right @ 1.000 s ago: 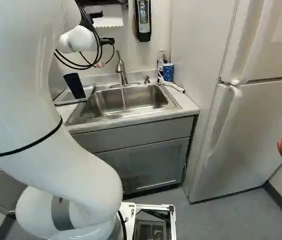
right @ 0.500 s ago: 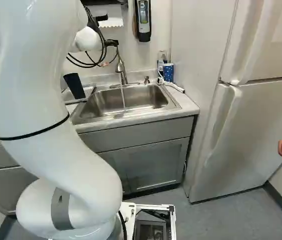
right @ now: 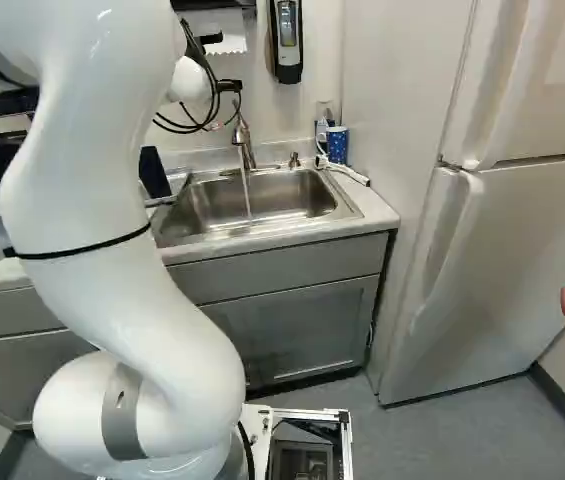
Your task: Rinse the cup and place it in the tray
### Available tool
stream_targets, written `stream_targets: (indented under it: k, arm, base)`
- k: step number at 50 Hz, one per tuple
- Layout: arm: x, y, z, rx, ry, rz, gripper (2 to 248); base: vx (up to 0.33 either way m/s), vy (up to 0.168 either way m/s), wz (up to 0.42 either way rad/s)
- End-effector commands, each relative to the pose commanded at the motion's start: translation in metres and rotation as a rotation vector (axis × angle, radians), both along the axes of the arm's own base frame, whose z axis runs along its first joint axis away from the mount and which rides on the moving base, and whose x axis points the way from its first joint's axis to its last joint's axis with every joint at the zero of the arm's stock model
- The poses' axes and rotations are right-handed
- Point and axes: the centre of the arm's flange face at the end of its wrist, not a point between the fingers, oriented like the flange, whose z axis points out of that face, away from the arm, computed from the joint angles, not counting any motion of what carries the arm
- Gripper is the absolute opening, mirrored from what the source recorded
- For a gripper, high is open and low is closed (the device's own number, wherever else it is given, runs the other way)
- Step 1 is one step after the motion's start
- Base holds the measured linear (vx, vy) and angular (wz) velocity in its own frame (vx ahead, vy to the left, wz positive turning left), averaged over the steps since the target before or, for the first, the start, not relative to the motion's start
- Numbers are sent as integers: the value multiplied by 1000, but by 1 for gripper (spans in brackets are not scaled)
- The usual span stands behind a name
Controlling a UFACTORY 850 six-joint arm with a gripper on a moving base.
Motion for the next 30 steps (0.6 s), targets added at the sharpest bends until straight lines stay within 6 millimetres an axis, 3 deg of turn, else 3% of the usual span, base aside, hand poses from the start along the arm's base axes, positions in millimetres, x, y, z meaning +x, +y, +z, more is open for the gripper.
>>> stream_targets:
  k: [30]
  arm:
    - [4, 0, -3, -7, 32, -3, 247]
  base:
    - [0, 0, 0]
